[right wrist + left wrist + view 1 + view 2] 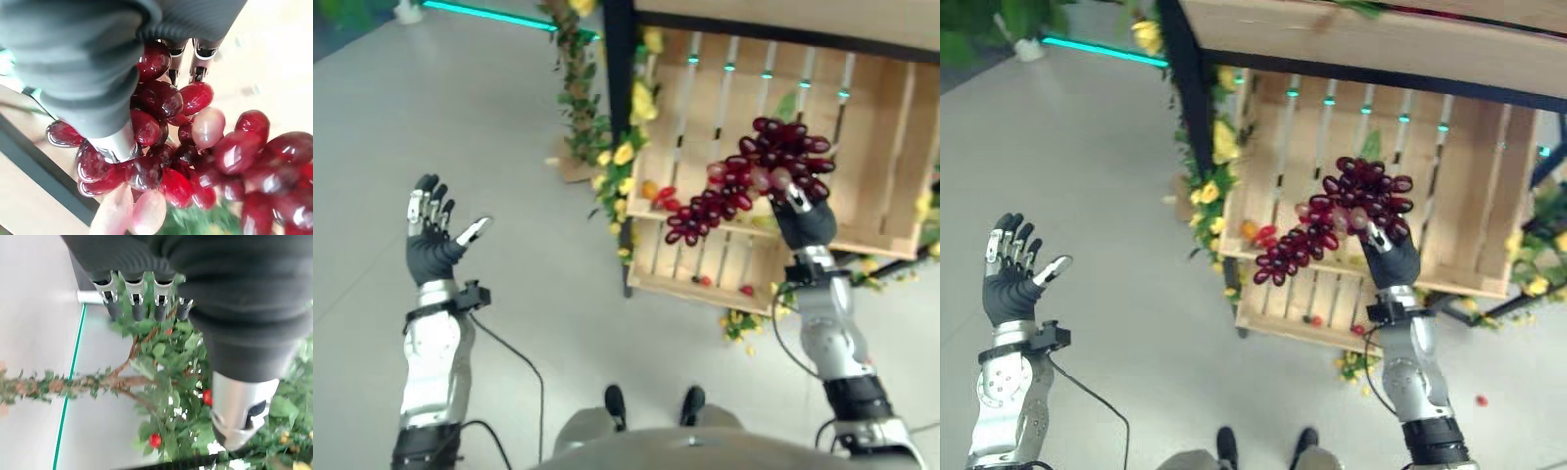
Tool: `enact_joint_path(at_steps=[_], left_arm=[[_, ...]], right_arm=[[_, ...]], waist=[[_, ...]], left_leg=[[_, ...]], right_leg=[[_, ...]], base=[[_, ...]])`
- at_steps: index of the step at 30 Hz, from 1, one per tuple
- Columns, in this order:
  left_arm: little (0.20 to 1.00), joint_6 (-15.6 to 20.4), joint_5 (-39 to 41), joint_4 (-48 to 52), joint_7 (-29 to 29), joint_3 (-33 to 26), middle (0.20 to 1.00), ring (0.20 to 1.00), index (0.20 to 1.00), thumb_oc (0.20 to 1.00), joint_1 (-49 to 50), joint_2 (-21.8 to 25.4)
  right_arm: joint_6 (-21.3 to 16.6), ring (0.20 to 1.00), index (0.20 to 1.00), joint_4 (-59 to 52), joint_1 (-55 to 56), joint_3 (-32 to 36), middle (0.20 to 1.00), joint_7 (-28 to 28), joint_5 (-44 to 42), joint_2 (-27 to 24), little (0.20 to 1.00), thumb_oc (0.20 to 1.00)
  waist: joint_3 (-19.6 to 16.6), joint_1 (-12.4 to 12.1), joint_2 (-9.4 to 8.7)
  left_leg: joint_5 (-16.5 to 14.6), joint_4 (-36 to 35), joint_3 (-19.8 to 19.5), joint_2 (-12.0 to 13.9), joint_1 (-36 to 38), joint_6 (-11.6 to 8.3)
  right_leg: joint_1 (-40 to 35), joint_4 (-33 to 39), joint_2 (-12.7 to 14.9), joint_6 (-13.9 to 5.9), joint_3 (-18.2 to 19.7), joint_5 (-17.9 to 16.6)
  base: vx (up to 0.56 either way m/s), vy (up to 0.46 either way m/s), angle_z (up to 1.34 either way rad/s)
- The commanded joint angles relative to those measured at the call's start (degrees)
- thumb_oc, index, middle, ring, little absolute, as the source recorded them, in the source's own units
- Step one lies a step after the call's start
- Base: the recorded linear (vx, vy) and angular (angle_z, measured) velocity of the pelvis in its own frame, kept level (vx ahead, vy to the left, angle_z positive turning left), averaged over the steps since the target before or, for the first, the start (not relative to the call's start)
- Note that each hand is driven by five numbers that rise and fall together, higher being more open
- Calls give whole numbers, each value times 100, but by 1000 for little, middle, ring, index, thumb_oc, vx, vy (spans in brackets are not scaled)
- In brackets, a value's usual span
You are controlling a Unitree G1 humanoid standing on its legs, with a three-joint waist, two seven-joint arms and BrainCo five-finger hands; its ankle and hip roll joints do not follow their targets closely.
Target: Pick up the fruits from the basket on one side to the basket on the other side
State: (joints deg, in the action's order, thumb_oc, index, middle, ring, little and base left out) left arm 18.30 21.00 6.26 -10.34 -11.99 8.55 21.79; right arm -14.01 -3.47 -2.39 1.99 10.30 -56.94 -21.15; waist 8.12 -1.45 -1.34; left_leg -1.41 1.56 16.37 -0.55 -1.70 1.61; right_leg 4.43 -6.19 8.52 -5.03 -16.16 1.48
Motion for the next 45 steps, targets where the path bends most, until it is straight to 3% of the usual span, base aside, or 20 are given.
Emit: enact_joint_path(at_steps=[1, 10, 13, 22, 28, 29, 30, 31, 45], left_arm=[[1000, 300, -5, 220, 11, -213, 1000, 1000, 1000, 1000, 58, 35], [1000, 160, 70, 206, 107, -31, 1000, 1000, 1000, 1000, 31, 61], [1000, 130, 119, 207, 127, 67, 1000, 1000, 1000, 1000, 15, 135], [1000, 123, 223, 273, 193, 292, 1000, 1000, 1000, 1000, -87, 302], [1000, 165, 343, 280, 219, 526, 1000, 1000, 1000, 1000, -186, 482], [1000, 172, 362, 276, 215, 529, 1000, 1000, 1000, 1000, -209, 501], [1000, 175, 370, 267, 211, 551, 1000, 1000, 1000, 1000, -228, 529], [1000, 174, 373, 271, 205, 557, 1000, 1000, 1000, 1000, -244, 549], [1000, 196, 251, 302, 158, 473, 1000, 1000, 1000, 1000, -324, 629]], right_arm=[[-380, 200, 200, 31, -389, 338, 200, -166, 12, -143, 200, 200], [-458, 200, 200, 162, -457, 676, 200, -578, 200, -383, 200, 200], [-520, 200, 200, 364, -728, 745, 200, -895, 388, -668, 200, 200], [-530, 200, 200, 722, -1366, 568, 200, -1231, 566, -1168, 200, 200], [-500, 200, 200, 1356, -2388, 61, 200, -1457, 556, -1595, 200, 200], [-482, 235, 235, 1436, -2502, -12, 235, -1467, 573, -1644, 235, 235], [-452, 711, 711, 1496, -2586, -62, 711, -1517, 634, -1699, 711, 711], [-437, 1000, 1000, 1521, -2623, -92, 1000, -1545, 660, -1695, 1000, 1000], [-282, 1000, 1000, 1510, -2480, -58, 1000, -1602, 1233, -1791, 1000, 1000]], waist=[[33, -62, -2], [23, -5, 120], [63, -52, 145], [235, -173, 157], [383, -284, 151], [407, -286, 154], [428, -285, 154], [446, -292, 161], [587, -268, 146]], left_leg=[[-523, 500, -40, 37, -133, -168], [-399, 336, -231, 69, -199, -261], [-331, 257, -335, 82, -268, -283], [-275, 334, -511, 80, -503, -302], [-286, 436, -535, 74, -660, -298], [-290, 456, -540, 70, -684, -297], [-292, 477, -546, 67, -707, -295], [-293, 484, -550, 61, -724, -292], [-304, 520, -570, 37, -851, -246]], right_leg=[[136, -200, -41, -171, 113, 328], [108, -30, -172, -101, 2, 380], [180, -71, -176, -90, -59, 401], [333, -192, -138, -39, -182, 436], [482, -277, -100, -37, -177, 416], [498, -289, -94, -35, -164, 415], [520, -305, -93, -31, -151, 413], [537, -315, -90, -30, -144, 410], [711, -443, -38, -31, -70, 398]], base=[[41, -97, 3], [38, -99, 13], [-11, -91, 17], [-23, -33, 9], [-30, 4, 4], [-19, 19, -4], [0, 0, 0], [0, 0, 0], [-1, 3, -1]])
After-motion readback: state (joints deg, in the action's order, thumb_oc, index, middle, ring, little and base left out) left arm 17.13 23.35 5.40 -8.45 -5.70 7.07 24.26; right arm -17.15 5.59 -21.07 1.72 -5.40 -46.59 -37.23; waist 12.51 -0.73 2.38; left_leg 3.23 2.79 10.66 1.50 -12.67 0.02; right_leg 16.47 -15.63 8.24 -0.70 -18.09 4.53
